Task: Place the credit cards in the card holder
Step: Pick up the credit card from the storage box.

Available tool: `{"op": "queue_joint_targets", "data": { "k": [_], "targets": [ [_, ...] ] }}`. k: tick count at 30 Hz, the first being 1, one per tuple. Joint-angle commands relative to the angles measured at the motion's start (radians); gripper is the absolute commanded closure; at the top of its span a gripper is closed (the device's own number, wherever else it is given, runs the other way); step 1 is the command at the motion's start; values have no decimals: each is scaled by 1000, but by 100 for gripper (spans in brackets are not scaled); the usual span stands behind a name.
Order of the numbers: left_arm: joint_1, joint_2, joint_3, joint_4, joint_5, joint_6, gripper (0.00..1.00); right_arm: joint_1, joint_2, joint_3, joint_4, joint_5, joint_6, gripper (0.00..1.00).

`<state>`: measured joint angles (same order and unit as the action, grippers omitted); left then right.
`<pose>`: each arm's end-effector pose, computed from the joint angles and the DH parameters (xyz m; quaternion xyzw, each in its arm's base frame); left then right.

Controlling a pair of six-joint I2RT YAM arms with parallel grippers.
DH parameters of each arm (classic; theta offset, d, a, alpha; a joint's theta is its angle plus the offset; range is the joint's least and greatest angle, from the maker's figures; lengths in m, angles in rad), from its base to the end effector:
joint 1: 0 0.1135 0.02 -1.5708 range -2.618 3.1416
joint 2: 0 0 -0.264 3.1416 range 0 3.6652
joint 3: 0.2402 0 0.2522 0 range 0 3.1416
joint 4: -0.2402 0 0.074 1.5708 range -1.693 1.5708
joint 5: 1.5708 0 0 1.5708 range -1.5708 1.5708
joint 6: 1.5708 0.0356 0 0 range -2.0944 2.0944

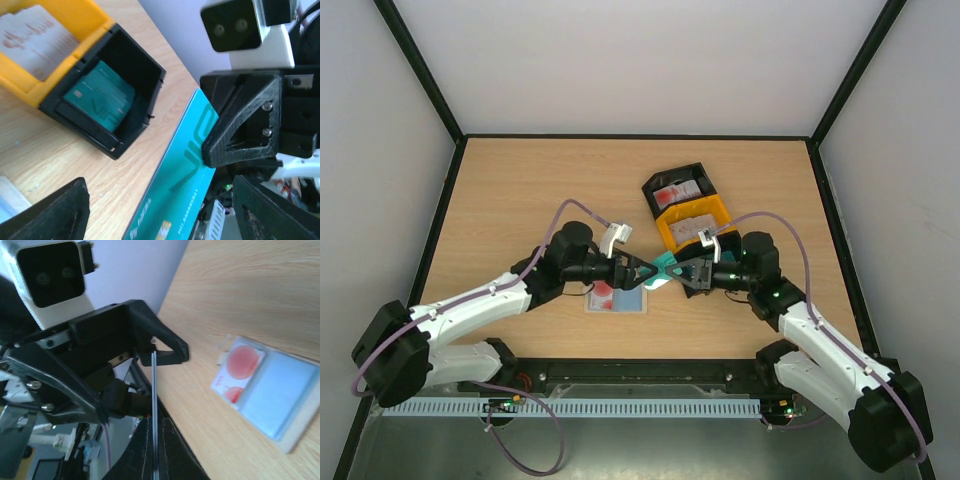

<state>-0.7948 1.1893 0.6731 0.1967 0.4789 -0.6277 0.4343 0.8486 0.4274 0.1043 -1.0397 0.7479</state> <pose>0.1736 -0.2004 0.2566 0.2041 0.7731 -0.5170 0.3055 0.1513 0.1040 0.2375 -0.1781 0.7397 0.6178 0.1986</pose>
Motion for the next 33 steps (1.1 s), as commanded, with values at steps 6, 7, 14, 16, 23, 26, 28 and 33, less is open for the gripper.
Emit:
{"op": "queue_joint_targets", "data": {
  "k": [6,7,14,16,23,26,28,33],
  "targets": [
    [28,21,16,15,227,30,64,82,9,-15,239,-66,94,98],
    [28,20,11,32,252,24,70,83,17,-15,244,-62,98,98],
    [30,-10,-21,110,326,-32,90,87,72,-31,363,38,190,98],
    [30,-15,-28,132,342,-46,90,87,88,-49,445,82,241,97],
    [34,-29,-30,136,313,-77,97,92,112,-63,568,185,321,77],
    [35,-52,-30,152,266,-110,97,93,88,-88,580,240,339,71],
    [36,-66,-32,167,232,-131,98,97,73,-107,596,252,351,67],
    [43,-86,-39,239,176,-247,97,113,36,-142,658,264,387,62]
  ]
}}
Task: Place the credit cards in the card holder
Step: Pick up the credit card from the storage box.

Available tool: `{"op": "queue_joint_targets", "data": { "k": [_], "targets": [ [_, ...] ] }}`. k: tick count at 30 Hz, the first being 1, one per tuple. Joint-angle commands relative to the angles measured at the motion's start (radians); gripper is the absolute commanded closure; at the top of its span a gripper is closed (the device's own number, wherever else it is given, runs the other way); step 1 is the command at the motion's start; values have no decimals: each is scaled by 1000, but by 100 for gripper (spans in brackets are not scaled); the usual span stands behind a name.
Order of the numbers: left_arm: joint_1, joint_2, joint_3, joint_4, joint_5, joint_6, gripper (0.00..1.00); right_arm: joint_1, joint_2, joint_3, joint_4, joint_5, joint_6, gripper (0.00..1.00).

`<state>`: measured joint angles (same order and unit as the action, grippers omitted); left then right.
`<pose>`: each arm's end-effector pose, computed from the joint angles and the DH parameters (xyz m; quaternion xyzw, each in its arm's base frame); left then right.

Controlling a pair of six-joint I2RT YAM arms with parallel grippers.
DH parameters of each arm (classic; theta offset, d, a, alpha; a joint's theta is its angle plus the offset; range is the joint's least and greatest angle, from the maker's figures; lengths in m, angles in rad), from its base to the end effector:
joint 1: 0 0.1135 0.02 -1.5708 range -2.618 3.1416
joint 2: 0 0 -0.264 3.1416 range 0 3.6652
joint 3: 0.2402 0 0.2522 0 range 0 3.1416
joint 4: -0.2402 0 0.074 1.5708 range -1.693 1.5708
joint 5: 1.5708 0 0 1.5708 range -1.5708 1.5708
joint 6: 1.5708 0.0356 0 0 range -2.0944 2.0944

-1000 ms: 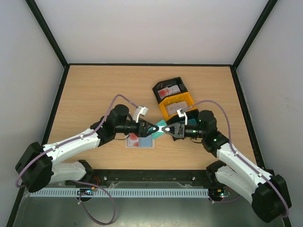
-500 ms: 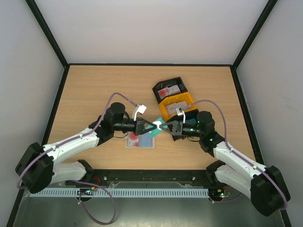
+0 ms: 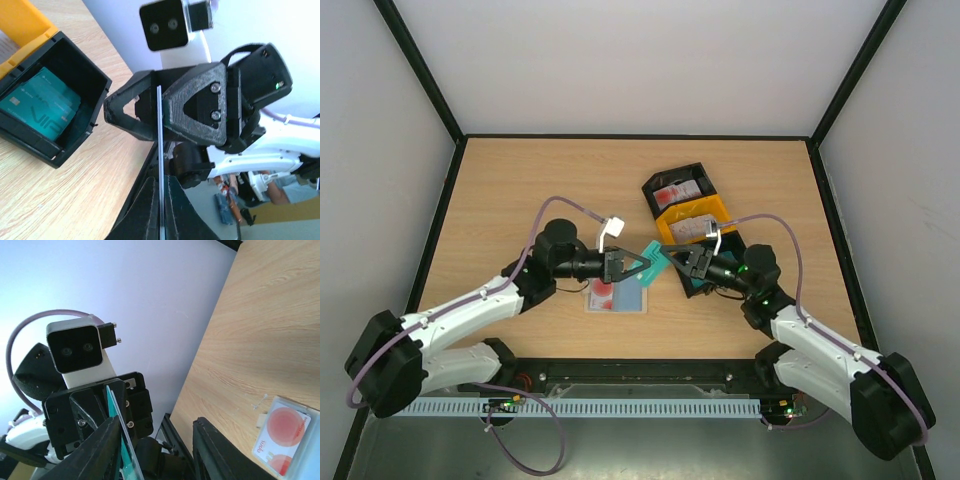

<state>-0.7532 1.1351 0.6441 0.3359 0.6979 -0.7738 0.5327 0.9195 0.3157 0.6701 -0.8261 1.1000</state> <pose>0.1689 -0.1897 0.2746 0.2150 0.7162 -0.6102 0.2618 0.1535 0.1209 0.2403 -0.1062 0.6828 0.6751 0.2582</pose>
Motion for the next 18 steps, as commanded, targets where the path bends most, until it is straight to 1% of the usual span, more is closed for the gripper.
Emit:
{"op": "queue_joint_targets", "data": {
  "k": [1,4,7,11,14,18],
  "targets": [
    [4,-34,-13,115,-54,-129,97,17,-48,-40,104,61,41,62],
    [13,-44,-26,173,-81,-215,97,23,-92,-71,174,95,78,60],
    [18,-53,-34,222,-87,-260,98,24,-124,-82,172,120,92,60],
    [18,-56,-32,240,-77,-278,97,24,-126,-77,150,129,95,60],
    [18,-52,-34,252,-55,-284,98,24,-105,-64,145,125,95,65],
    [18,-55,-37,261,-46,-277,97,28,-73,-45,146,105,94,68]
  ]
}}
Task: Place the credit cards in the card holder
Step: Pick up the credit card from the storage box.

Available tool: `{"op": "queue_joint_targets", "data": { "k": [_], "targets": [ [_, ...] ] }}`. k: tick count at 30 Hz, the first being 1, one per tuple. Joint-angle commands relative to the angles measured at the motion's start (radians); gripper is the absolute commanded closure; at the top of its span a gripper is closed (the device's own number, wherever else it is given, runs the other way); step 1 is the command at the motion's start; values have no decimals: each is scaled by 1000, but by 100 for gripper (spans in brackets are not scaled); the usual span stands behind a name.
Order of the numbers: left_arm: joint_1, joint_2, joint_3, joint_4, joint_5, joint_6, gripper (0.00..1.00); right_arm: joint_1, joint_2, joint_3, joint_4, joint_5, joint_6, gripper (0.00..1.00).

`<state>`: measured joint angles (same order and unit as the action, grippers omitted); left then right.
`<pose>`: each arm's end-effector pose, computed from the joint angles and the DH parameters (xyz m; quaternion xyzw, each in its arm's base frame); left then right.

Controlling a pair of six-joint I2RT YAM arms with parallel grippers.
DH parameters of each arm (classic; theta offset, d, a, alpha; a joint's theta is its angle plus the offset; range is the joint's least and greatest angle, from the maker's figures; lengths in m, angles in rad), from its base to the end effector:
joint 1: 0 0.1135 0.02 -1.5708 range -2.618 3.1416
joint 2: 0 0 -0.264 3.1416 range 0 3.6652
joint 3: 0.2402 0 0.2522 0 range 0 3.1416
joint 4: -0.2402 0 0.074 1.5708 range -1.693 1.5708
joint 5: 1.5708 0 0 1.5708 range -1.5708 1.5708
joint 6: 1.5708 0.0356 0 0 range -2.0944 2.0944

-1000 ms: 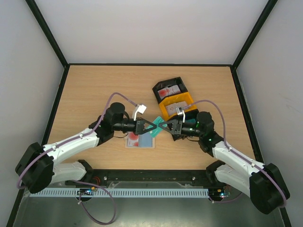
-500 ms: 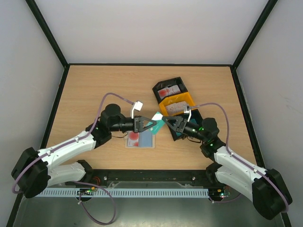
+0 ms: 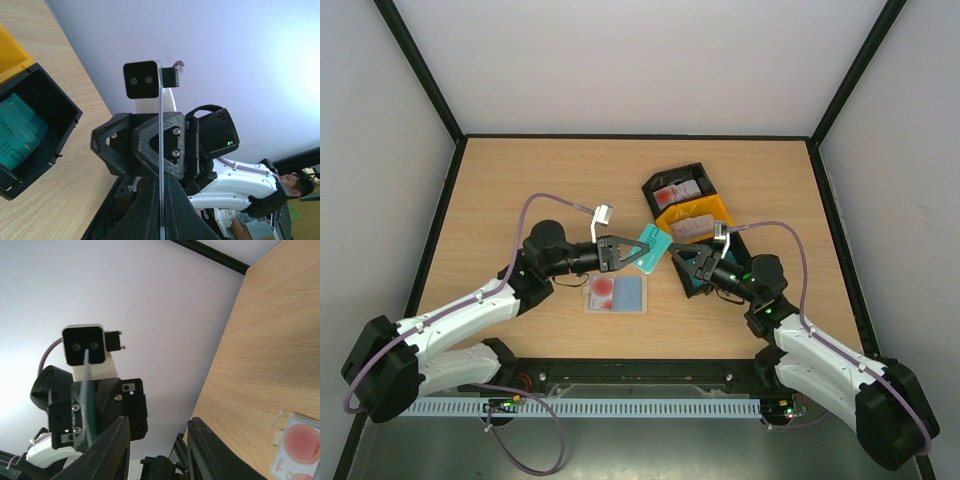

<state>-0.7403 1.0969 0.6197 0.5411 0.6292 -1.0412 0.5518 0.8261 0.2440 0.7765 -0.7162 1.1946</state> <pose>0.1684 -0.1822 0.2958 0.1256 0.6771 -0.6724 0.2715 0.1390 0.1130 0.2425 -0.0689 0.6499 0.6974 0.2941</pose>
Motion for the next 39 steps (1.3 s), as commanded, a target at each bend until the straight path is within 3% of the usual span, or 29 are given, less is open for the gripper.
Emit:
{"op": "queue_joint_targets", "data": {
  "k": [1,9,18,25,32,39],
  "targets": [
    [5,-16,-13,53,25,-5,97,10,24,29,40,-7,-1,68],
    [5,-21,-10,-3,-18,28,97,16,-20,12,103,-21,-5,60],
    [5,-19,-9,-11,-17,39,98,19,-36,-1,173,-11,29,60],
    [5,-20,-15,-5,-13,37,97,20,-8,2,185,4,33,65],
    [5,-20,-19,26,12,26,97,20,0,26,83,26,8,77],
    [0,-16,-22,70,47,11,98,23,27,40,54,24,2,82]
  ]
}}
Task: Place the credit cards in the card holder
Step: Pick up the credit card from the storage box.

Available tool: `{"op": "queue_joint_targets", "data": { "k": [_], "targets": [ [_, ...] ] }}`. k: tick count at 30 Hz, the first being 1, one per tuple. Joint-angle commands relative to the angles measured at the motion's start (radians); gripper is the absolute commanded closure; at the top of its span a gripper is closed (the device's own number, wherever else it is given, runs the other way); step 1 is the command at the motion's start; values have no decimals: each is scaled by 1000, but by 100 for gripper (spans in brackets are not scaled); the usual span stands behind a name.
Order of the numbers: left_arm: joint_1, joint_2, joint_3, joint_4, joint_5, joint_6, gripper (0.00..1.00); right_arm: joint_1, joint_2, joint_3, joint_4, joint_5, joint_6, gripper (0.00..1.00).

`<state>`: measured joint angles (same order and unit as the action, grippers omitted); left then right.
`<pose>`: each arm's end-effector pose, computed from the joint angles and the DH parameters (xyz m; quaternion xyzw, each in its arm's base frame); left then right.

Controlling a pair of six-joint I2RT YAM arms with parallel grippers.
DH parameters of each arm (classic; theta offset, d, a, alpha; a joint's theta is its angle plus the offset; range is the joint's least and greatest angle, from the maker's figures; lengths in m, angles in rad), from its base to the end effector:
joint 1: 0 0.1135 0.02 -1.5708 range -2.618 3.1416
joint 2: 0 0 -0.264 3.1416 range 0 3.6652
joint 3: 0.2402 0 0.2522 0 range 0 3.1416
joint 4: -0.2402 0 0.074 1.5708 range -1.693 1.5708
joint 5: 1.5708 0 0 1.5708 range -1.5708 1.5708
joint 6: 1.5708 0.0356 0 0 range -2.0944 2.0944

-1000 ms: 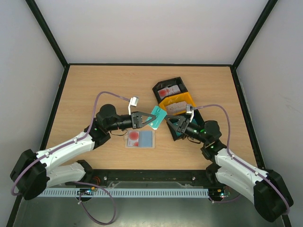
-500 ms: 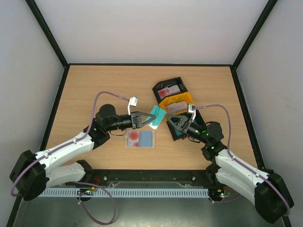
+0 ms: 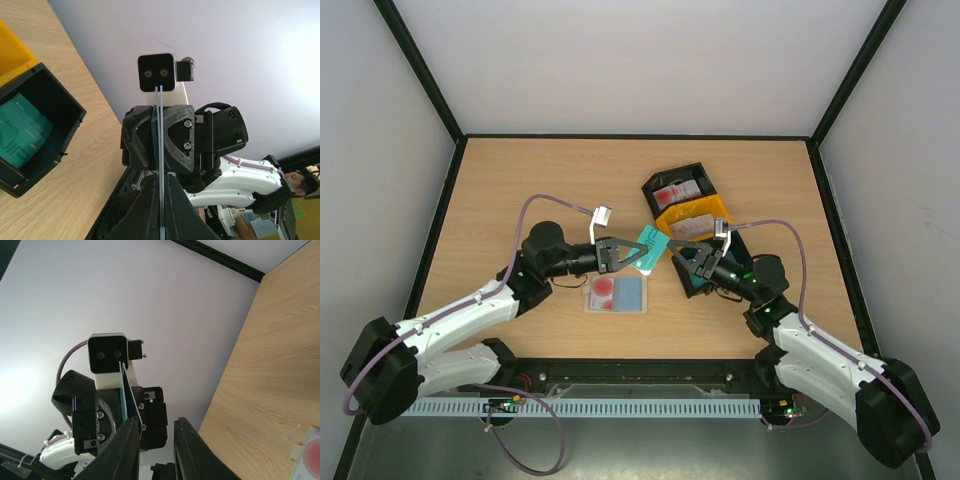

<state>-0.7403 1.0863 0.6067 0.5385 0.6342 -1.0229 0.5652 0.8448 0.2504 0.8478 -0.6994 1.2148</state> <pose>0.1663 -0.1805 0.2934 0.1328 0.6772 -0.6696 0.2746 0.1391 0.1154 0.2488 -0.0733 0.6314 0.7093 0.3046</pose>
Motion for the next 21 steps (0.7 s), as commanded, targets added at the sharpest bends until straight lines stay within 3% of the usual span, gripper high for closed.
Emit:
{"op": "queue_joint_targets", "data": {
  "k": [1,8,17,21],
  "targets": [
    [-2,-4,-9,78,47,-8,97,10,11,37,-23,8,-19,82],
    [-19,15,-4,116,78,-12,98,22,50,58,-42,2,-17,82],
    [-22,45,26,79,24,-55,97,128,109,96,47,-26,11,74],
    [-16,44,32,53,-19,-78,97,145,115,84,168,8,93,85]
  ]
}}
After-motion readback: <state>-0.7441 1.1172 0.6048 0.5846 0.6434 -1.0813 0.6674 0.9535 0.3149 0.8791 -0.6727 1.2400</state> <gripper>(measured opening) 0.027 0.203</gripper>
